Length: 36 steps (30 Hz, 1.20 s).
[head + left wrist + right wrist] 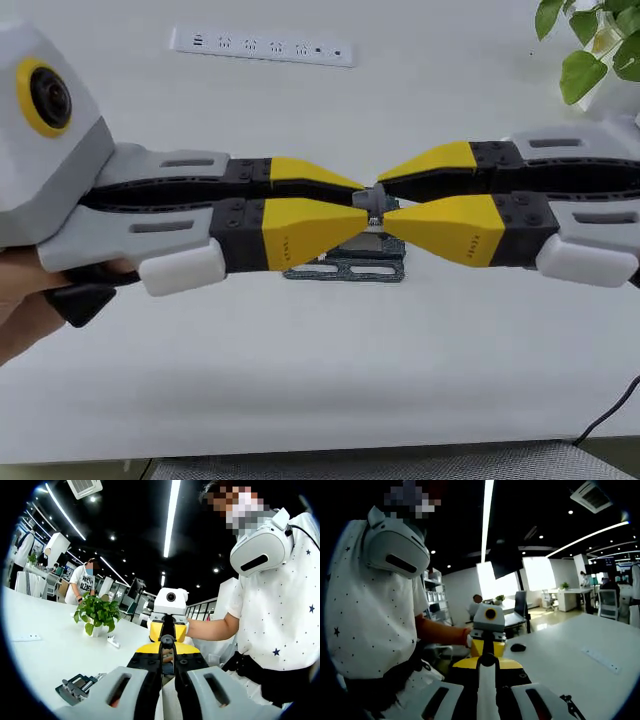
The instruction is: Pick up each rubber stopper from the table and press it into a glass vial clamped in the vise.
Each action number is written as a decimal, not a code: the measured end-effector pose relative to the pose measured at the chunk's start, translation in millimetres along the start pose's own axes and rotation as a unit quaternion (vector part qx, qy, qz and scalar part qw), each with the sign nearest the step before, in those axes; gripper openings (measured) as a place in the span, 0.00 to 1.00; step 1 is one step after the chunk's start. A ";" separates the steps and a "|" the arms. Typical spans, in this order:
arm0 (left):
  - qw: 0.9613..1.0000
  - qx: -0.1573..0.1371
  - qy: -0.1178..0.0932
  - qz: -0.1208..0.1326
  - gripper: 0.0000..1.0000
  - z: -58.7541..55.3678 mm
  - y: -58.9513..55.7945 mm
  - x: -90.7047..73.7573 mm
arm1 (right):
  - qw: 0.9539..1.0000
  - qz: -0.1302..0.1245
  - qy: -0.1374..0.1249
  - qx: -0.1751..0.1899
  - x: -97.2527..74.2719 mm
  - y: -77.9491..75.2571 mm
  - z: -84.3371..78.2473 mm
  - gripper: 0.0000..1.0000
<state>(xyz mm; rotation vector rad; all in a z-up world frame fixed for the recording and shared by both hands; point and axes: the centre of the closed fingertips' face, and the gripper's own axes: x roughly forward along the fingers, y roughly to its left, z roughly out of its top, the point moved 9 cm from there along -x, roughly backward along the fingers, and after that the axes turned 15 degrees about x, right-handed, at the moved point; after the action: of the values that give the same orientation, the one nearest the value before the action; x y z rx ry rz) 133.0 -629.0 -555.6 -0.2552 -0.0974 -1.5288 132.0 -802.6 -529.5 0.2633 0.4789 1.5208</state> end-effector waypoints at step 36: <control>0.999 0.004 0.018 0.028 0.10 -15.1 6.6 -11.4 | 0.999 -0.017 0.034 -0.001 2.2 -15.2 4.7 0.06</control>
<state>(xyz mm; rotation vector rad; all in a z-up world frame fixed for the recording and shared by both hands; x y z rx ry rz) 137.6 -621.2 -573.5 -0.2225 -0.0677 -1.4764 147.7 -800.5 -532.5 0.2021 0.5334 1.4995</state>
